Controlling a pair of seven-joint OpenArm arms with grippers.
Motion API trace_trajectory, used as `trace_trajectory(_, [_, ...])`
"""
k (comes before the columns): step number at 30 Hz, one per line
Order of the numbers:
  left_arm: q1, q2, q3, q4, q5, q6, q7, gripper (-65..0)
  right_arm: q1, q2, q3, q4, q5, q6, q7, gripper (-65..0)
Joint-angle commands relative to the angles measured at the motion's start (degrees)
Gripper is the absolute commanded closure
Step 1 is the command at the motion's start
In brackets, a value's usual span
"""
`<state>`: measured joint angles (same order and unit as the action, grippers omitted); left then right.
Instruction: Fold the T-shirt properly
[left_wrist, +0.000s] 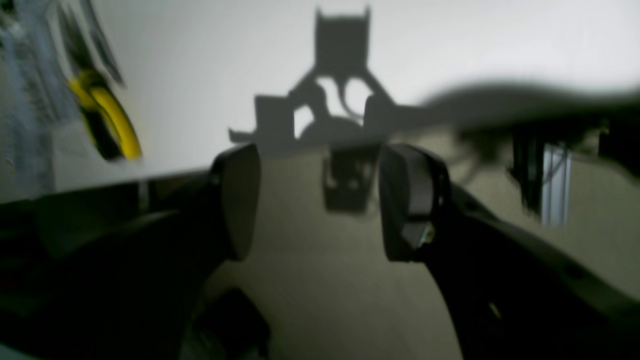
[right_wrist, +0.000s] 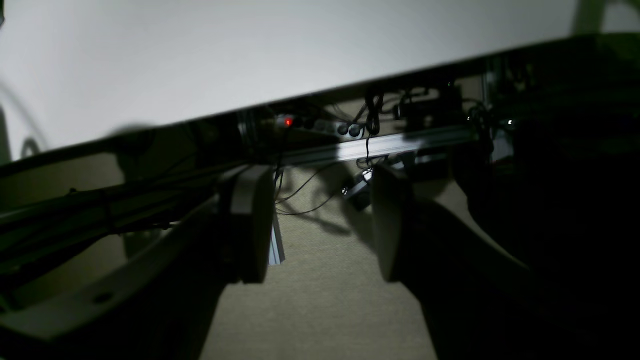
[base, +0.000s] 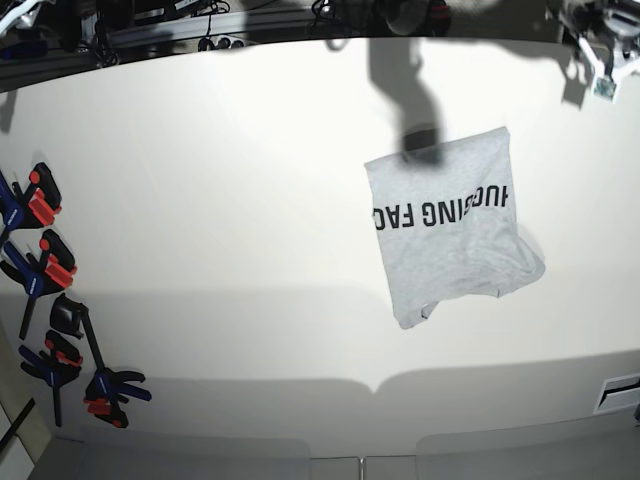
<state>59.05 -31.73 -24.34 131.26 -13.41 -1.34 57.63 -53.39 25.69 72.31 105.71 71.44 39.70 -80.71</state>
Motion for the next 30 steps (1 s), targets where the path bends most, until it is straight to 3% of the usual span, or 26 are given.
trace_trajectory(1, [2.36,-0.52,-0.48,0.83,-0.15,0.48,-0.55,-34.5,-0.76,0.96,0.63,0.74,0.59,0.30,0.71,-29.7])
trace_trajectory(9, [14.32,-0.52,-0.48,0.24,-1.68,-0.31,-4.33,-34.5,-0.92,0.87,0.61,0.74,0.61,0.30,0.71,-29.7])
trace_trajectory(14, [15.95,-0.50,0.31,-4.94,-3.30,-9.49,-10.36,-34.5,-5.20,0.61,-2.69,0.44,0.98,0.30,0.71,-29.7])
trace_trajectory(15, [15.95,-0.52,1.33,-6.78,-3.65,-11.69,-11.06,-34.5,-6.29,0.52,-4.35,0.02,0.81,0.30,0.71,-29.7])
trace_trajectory(18, [15.95,-0.50,6.75,-12.79,-3.08,-14.12,-13.92,-34.5,-8.31,0.50,-11.26,-2.54,-0.44,0.30,0.71,-29.7])
trace_trajectory(23, [10.38,-0.50,18.43,-24.96,3.50,-14.75,-17.97,-34.5,-8.37,0.52,-25.75,-8.83,-7.98,0.30,0.71,-29.7])
trace_trajectory(27, [0.61,0.00,27.19,-37.88,6.64,-14.75,-24.26,-34.5,-8.35,0.70,-39.32,-15.06,-22.29,0.30,21.40,-29.7])
trace_trajectory(30, [-7.82,2.84,31.21,-49.20,9.07,-14.75,-30.60,-34.5,-6.82,0.61,-49.05,-21.24,-31.19,0.30,37.99,-29.7])
